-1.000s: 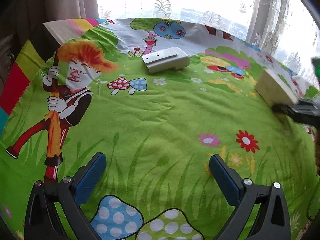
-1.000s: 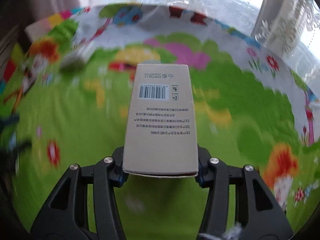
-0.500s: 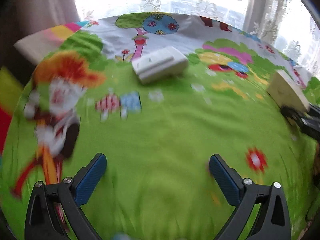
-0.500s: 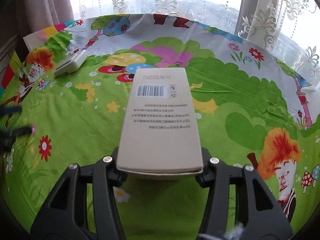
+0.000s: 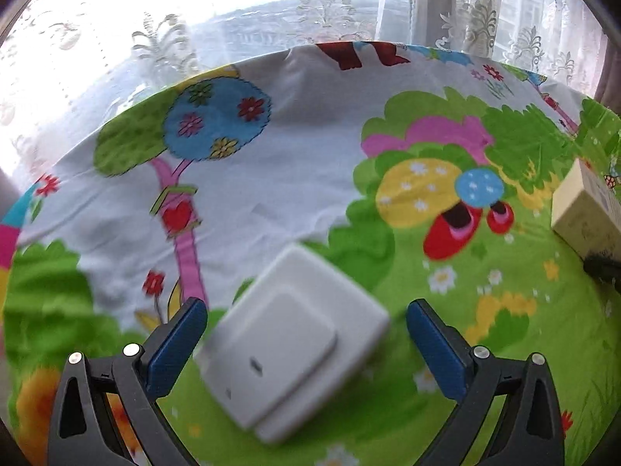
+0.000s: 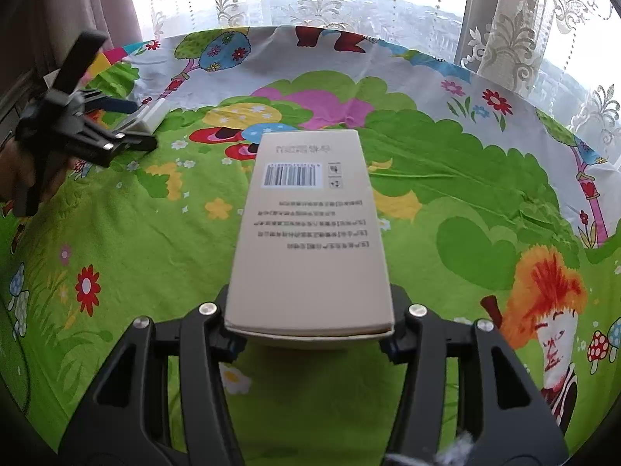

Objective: Organize rigid objects
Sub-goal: 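Grasp the beige barcode box with right tool while left tool grasps the white plastic holder, then lift the beige box and white holder and carry them over the bin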

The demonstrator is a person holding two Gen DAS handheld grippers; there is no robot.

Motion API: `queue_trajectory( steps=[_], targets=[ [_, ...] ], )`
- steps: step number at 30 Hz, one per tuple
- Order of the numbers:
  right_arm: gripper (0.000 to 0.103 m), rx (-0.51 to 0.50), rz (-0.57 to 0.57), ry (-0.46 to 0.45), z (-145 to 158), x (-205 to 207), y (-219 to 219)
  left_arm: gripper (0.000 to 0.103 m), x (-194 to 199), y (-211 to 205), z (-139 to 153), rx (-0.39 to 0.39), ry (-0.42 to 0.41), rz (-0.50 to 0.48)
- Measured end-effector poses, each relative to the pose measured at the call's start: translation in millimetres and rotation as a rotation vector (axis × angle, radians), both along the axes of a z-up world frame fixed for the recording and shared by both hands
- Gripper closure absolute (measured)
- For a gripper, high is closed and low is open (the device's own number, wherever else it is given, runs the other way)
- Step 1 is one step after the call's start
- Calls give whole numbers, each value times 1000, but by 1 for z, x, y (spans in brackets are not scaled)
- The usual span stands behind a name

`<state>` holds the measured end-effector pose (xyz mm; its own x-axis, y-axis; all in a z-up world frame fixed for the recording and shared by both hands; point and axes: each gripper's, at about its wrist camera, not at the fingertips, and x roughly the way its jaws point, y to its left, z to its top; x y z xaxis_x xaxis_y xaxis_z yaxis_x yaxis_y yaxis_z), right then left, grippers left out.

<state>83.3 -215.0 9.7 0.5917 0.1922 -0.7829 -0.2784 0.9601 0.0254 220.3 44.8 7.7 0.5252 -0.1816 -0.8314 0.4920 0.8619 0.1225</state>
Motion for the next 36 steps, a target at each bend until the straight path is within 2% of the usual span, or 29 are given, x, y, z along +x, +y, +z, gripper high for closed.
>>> queue_trajectory(
  steps=[2,3,4,5,7,10,13,16,19,20,22,25,29,30,31,36],
  targets=[
    [46,4,0,2,0,1,-1,0,5,-3,-3,-28,14,0],
    [46,4,0,2,0,1,-1,6,6,-3,-4,-61,25,4],
    [46,6,0,3,0,1,-1,21,7,-2,-4,-88,30,16],
    [46,8,-1,4,0,2,-1,25,5,-2,-2,-120,24,49],
    [46,14,-4,6,0,3,-2,33,-6,-16,-1,-73,-12,78],
    [46,18,-5,7,0,3,-3,37,-32,-40,1,-4,-44,158],
    [46,15,-5,6,0,3,-2,37,-62,-58,3,-12,-34,226],
    [46,12,-5,5,0,3,-2,37,-90,-70,1,14,-75,229],
    [47,4,-4,3,0,3,-1,35,-103,-67,1,-3,-82,221],
    [47,2,-2,2,0,3,-1,33,-104,-66,1,1,-72,205],
    [47,1,-3,2,0,3,-2,18,-104,-62,3,35,-68,183],
    [47,-1,-2,1,0,3,-1,13,-109,-54,1,54,-75,123],
    [47,-1,-2,1,0,3,-1,13,-106,-39,0,-26,-20,92],
    [47,-1,-2,1,0,3,-1,17,-107,-35,-2,-61,-8,92],
    [47,-1,-2,1,0,3,-1,27,-108,-32,-2,-108,17,86],
    [48,-3,-4,0,0,3,-1,34,-128,-52,1,-22,-35,144]
  ],
)
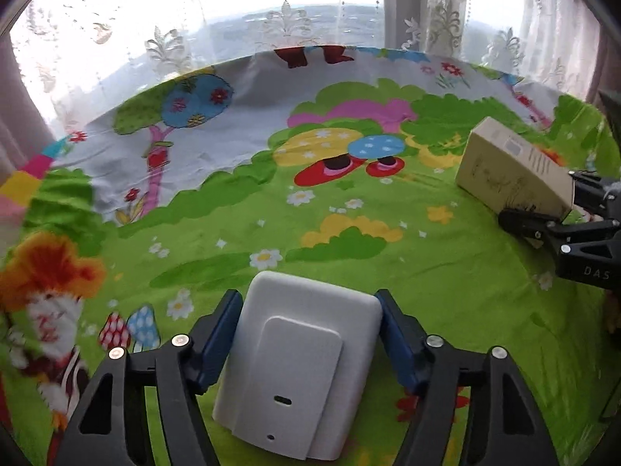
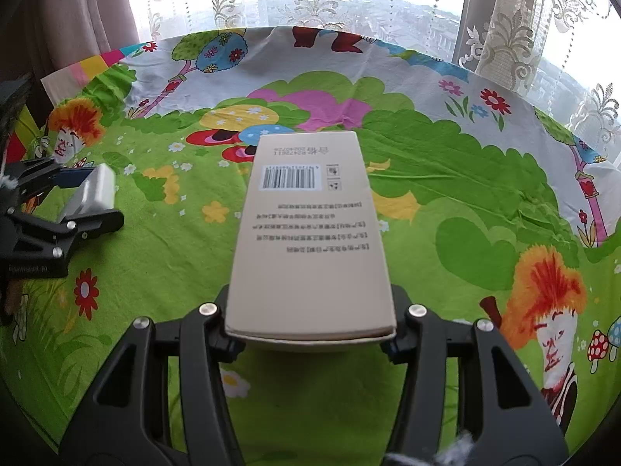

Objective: Organize rigid objects
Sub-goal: 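Lift the beige box and white holder and carry them over the bin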

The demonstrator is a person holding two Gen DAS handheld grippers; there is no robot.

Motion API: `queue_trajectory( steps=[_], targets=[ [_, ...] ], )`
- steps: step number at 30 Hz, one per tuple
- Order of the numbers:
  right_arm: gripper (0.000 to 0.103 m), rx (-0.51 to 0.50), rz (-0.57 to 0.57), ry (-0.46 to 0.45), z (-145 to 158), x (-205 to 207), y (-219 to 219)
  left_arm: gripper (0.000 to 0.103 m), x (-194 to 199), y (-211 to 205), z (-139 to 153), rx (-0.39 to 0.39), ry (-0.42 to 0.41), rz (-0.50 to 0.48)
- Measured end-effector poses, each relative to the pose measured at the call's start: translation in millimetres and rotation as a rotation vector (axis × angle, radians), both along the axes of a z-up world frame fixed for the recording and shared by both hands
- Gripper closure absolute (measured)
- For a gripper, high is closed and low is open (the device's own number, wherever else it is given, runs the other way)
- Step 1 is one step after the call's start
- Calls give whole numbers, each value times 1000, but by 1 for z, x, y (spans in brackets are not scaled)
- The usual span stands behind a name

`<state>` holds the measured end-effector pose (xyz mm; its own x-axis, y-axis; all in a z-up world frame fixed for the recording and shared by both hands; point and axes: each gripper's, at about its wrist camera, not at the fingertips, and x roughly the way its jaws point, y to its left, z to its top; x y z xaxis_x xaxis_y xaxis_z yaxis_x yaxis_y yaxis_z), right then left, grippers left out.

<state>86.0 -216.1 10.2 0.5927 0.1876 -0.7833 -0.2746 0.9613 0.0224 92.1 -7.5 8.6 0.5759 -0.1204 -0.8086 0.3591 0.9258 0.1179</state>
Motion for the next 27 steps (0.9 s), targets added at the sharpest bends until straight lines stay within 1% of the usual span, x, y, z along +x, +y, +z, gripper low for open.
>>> queue_trajectory(
  steps=[2,4,5,7,11,14,19,22,24,26,27],
  targets=[
    [49,1,-5,-3,0,0,-1,35,-14,-10,0,8,-10,35],
    [49,5,-32,-8,2,-2,-5,35,-33,-20,7,48,-68,81],
    [49,15,-50,-30,5,-5,-8,35,-44,-24,14,67,-108,98],
    [49,57,-121,-127,20,-26,-19,36,-65,-31,32,67,-183,124],
    [49,136,-232,-299,50,-87,-33,36,-102,-51,71,72,-319,114],
    [49,161,-287,-424,78,-136,-42,36,-125,-65,102,43,-390,86],
    [49,155,-329,-596,126,-199,-57,36,-170,-90,154,-6,-536,44],
    [49,133,-327,-688,154,-234,-62,36,-196,-98,180,-44,-603,30],
    [49,130,-324,-730,168,-252,-64,36,-215,-103,196,-79,-638,20],
    [48,139,-325,-776,181,-271,-64,36,-225,-105,204,-97,-659,18],
    [48,135,-324,-800,187,-280,-64,36,-234,-106,210,-101,-682,15]
  ],
)
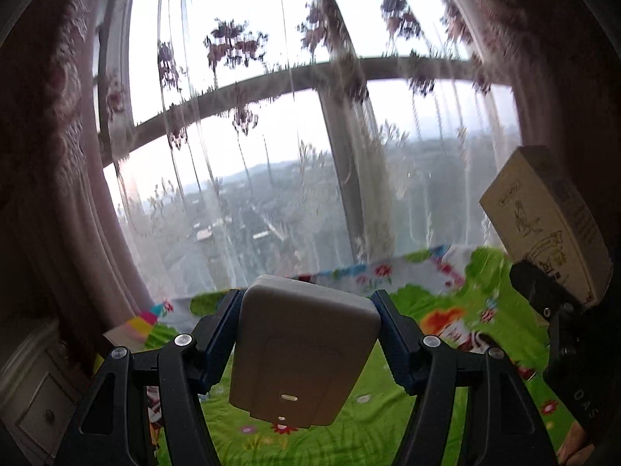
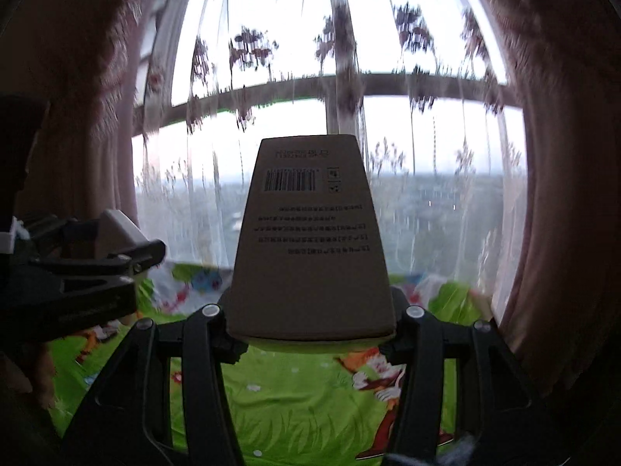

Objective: Organize rigid objects
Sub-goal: 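Lift the beige box and white holder and carry them over the bin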

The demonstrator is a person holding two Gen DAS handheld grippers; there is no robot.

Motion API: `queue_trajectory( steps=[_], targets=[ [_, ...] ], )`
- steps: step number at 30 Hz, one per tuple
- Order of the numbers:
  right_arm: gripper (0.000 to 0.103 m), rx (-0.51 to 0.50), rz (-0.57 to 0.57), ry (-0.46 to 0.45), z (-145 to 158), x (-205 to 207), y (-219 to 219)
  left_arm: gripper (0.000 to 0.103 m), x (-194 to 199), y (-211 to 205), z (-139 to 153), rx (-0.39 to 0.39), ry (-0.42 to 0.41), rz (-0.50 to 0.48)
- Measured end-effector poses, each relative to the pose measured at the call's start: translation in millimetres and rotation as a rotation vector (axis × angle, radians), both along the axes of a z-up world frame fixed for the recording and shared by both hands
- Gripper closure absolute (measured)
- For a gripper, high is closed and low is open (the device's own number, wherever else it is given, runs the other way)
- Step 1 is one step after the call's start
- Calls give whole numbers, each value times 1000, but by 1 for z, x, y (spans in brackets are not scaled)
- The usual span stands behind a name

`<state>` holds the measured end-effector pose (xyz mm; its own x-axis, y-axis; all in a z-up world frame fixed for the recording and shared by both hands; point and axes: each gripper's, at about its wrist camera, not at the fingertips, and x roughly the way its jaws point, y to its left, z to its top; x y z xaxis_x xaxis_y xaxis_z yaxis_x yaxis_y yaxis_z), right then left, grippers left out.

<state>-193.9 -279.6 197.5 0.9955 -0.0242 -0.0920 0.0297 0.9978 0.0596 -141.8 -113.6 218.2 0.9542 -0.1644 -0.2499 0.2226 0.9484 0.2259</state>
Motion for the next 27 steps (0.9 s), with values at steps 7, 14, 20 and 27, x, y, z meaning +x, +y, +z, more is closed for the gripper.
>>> queue_trajectory(
  steps=[7,14,20,27],
  targets=[
    [48,-46,12,-107,31,-36,18,36,-42,12,25,-66,-112,10],
    [48,-71,65,-167,45,-54,39,36,-74,45,51,-129,-197,42],
    [48,-98,179,-139,43,-60,72,36,-92,84,38,-137,-174,111],
    [48,-121,357,-93,32,-62,127,36,-115,150,17,-137,-141,243]
  ],
)
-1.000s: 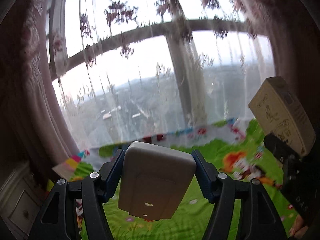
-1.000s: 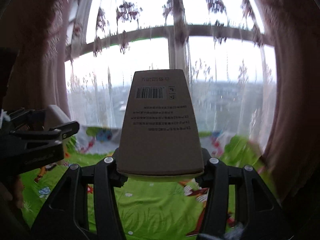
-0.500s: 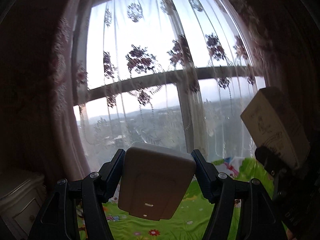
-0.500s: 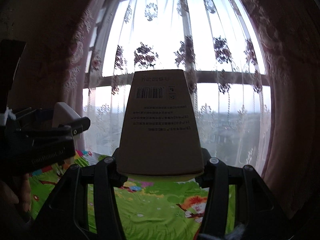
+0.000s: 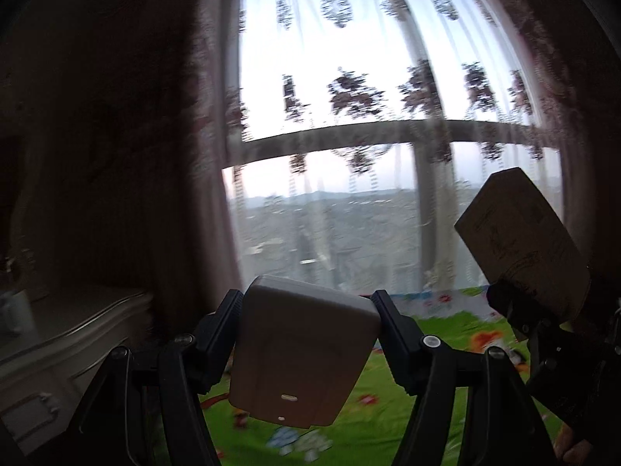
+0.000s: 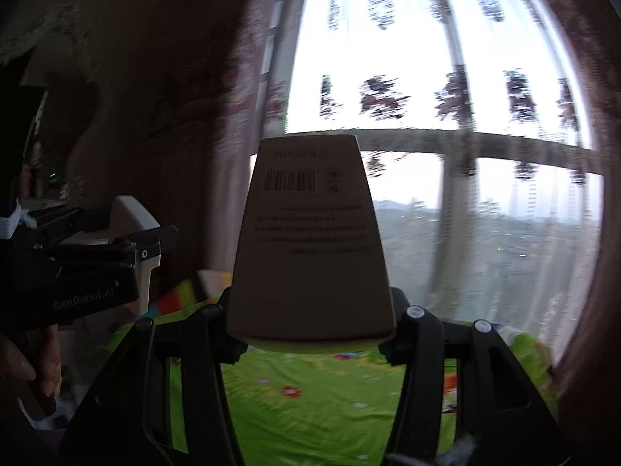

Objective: Organize rigid objects
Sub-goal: 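Lift the beige box and white holder and carry them over the bin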

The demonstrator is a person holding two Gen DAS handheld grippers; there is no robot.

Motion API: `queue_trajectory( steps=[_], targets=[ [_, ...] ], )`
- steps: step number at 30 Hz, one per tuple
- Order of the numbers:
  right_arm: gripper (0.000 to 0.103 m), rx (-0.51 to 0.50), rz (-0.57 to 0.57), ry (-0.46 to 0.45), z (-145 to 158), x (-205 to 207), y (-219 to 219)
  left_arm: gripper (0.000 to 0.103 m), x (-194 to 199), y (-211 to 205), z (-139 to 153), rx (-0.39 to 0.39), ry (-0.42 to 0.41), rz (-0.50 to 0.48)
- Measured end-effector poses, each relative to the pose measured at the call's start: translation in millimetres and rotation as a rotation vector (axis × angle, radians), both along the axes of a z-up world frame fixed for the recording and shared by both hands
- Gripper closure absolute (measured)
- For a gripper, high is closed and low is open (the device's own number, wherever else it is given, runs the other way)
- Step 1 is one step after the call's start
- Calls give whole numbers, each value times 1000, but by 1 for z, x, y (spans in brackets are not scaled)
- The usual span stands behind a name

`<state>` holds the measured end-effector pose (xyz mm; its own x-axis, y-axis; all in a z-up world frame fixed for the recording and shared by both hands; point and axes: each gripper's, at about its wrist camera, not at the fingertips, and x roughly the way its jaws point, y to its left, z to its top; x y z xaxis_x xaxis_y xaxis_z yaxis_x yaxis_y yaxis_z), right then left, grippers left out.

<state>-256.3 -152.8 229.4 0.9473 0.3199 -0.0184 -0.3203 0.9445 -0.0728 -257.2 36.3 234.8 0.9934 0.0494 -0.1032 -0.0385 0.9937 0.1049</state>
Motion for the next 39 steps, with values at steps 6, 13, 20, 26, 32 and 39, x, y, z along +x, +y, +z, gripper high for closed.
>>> queue_trajectory(
  steps=[6,13,20,26,32,39],
  targets=[
    [48,-39,228,101,-12,2,58,36,-20,43,-20,11,64,100],
    [48,-117,453,216,-29,4,125,36,-49,90,-53,0,158,227],
    [48,-223,615,289,-45,-2,188,36,-71,134,-77,-32,246,332],
    [48,-331,702,402,-65,-3,237,36,-83,170,-101,-105,335,418],
    [48,-447,754,533,-101,-4,277,36,-84,215,-136,-220,479,504],
    [48,-560,795,640,-142,-5,321,36,-89,256,-174,-333,601,590]
  ],
)
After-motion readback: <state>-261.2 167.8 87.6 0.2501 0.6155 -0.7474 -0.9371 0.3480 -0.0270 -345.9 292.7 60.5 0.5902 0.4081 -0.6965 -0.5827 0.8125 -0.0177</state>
